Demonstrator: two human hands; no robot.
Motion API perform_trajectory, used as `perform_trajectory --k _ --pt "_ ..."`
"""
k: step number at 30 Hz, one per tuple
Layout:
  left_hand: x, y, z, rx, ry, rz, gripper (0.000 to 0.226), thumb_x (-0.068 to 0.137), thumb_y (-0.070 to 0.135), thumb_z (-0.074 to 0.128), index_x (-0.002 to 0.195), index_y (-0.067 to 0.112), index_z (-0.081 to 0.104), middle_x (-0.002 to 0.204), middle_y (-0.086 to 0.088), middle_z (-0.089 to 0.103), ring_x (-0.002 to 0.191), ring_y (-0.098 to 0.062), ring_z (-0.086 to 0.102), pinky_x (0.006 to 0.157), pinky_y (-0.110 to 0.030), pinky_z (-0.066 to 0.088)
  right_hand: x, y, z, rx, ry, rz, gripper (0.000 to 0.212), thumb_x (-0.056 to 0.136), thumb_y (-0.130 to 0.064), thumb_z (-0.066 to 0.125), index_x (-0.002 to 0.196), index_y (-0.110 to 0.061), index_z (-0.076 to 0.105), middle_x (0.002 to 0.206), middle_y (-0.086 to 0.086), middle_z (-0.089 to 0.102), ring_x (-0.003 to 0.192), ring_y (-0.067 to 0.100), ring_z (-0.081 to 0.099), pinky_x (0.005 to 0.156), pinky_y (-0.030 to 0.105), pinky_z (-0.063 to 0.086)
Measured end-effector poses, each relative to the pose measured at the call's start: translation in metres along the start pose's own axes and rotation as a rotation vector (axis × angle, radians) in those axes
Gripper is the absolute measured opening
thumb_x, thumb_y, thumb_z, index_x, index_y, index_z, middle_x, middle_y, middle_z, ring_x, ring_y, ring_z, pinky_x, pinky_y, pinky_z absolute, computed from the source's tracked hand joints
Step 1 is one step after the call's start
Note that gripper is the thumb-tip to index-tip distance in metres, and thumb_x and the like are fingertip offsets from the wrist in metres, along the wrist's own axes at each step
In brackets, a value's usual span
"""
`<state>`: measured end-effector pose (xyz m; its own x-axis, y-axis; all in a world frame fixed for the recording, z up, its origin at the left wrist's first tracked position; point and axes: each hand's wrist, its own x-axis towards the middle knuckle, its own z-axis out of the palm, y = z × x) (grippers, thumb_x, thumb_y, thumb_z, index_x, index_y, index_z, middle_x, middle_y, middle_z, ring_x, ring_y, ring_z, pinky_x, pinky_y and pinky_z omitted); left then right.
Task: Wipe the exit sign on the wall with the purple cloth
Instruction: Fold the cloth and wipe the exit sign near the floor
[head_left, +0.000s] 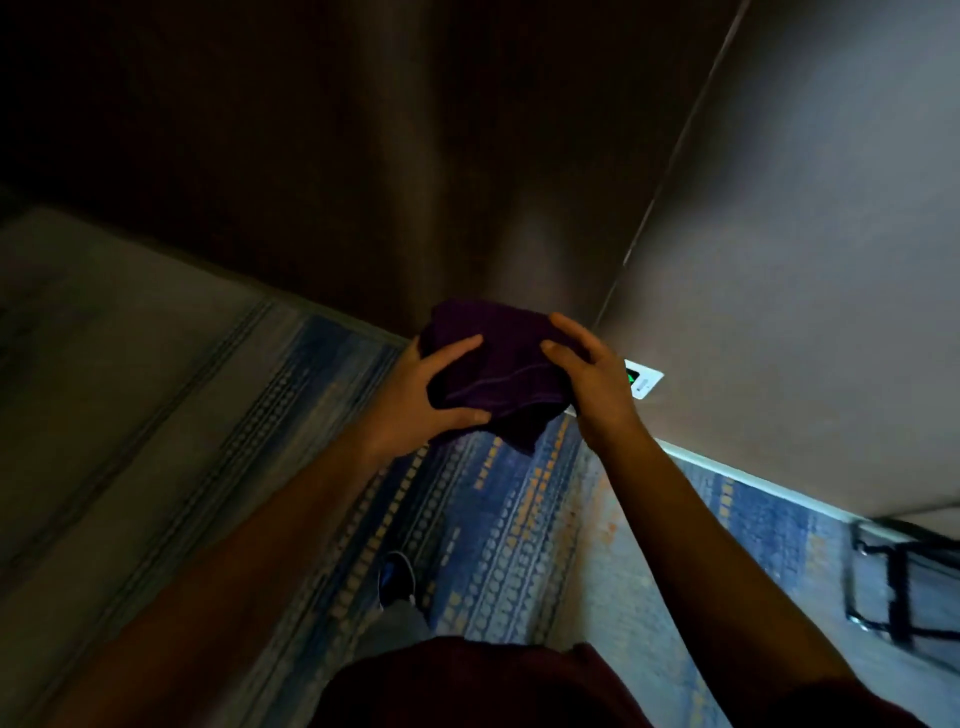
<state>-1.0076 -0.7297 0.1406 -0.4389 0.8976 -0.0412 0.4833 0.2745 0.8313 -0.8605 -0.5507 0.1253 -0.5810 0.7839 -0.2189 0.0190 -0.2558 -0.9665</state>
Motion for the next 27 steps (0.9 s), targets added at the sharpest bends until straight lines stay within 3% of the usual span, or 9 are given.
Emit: perform_trajectory --k 4,9,12,14,16,20,23,27 --pt "0.036 -0.012 -0.039 -0.125 -0.065 0.070 0.077 0.080 0.028 0.084 0.149 0.031 0.049 0.159 0.001 0.032 0.144 -0.006 0.034 0.110 -0.002 0.026 0.000 -0.011 0.030 -0.075 0.084 -0.118 0.042 0.091 -0.006 0.074 0.127 -0.028 0.068 0.119 -0.006 0.074 0.111 0.014 0.071 0.102 0.041 0.056" --pt "0.082 -0.018 -0.060 -0.216 -0.222 0.095 0.055 0.093 0.018 0.073 0.145 0.023 0.056 0.153 0.006 0.038 0.134 0.009 0.037 0.108 -0.002 0.030 0.006 -0.010 0.038 -0.094 0.235 -0.177 0.043 0.091 -0.004 0.073 0.126 -0.029 0.069 0.124 0.000 0.073 0.114 0.016 0.070 0.097 0.038 0.059" --pt "0.117 -0.021 -0.063 -0.285 -0.444 -0.058 0.058 0.090 0.035 0.074 0.144 0.042 0.055 0.153 0.016 0.035 0.139 -0.003 0.041 0.117 -0.032 0.041 0.017 -0.008 0.029 -0.077 0.317 -0.180 0.043 0.091 -0.003 0.073 0.123 -0.033 0.072 0.117 -0.007 0.076 0.111 0.018 0.072 0.089 0.035 0.062" --pt "0.141 -0.018 -0.060 -0.425 -0.574 -0.191 0.059 0.081 0.045 0.077 0.137 0.048 0.060 0.152 0.013 0.043 0.133 -0.013 0.055 0.104 -0.046 0.055 0.025 -0.008 0.022 -0.098 0.370 -0.197 0.045 0.091 -0.003 0.072 0.123 -0.035 0.072 0.115 -0.009 0.076 0.110 0.015 0.072 0.089 0.031 0.061" --pt "0.166 -0.016 -0.051 -0.603 -0.572 -0.217 0.051 0.076 0.046 0.079 0.126 0.040 0.071 0.143 0.008 0.058 0.123 -0.015 0.065 0.094 -0.050 0.060 0.035 -0.008 0.013 -0.070 0.419 -0.195 0.048 0.091 -0.002 0.072 0.121 -0.039 0.073 0.116 -0.011 0.076 0.109 0.011 0.072 0.087 0.026 0.059" --pt "0.208 -0.004 -0.026 -0.619 -0.429 -0.104 0.035 0.079 0.050 0.078 0.106 0.028 0.080 0.117 0.008 0.075 0.116 -0.013 0.069 0.093 -0.031 0.058 0.053 0.004 -0.002 0.032 0.485 -0.131 0.044 0.087 -0.008 0.072 0.119 -0.037 0.075 0.121 -0.004 0.075 0.113 0.017 0.071 0.088 0.026 0.057" --pt "0.235 0.004 -0.008 -0.529 -0.390 0.004 0.020 0.086 0.039 0.079 0.097 0.022 0.081 0.101 0.012 0.078 0.099 -0.002 0.070 0.082 -0.015 0.053 0.063 0.016 -0.005 0.188 0.552 -0.082 0.041 0.088 -0.005 0.068 0.115 -0.035 0.076 0.122 -0.002 0.075 0.116 0.020 0.069 0.094 0.035 0.056" --pt "0.263 0.018 0.014 -0.504 -0.393 0.028 0.034 0.083 0.058 0.070 0.077 0.026 0.080 0.088 0.008 0.078 0.090 -0.001 0.070 0.075 -0.012 0.052 0.071 0.025 -0.007 0.329 0.631 -0.023 0.041 0.094 0.008 0.060 0.119 -0.022 0.073 0.121 0.004 0.074 0.114 0.024 0.067 0.101 0.042 0.053"
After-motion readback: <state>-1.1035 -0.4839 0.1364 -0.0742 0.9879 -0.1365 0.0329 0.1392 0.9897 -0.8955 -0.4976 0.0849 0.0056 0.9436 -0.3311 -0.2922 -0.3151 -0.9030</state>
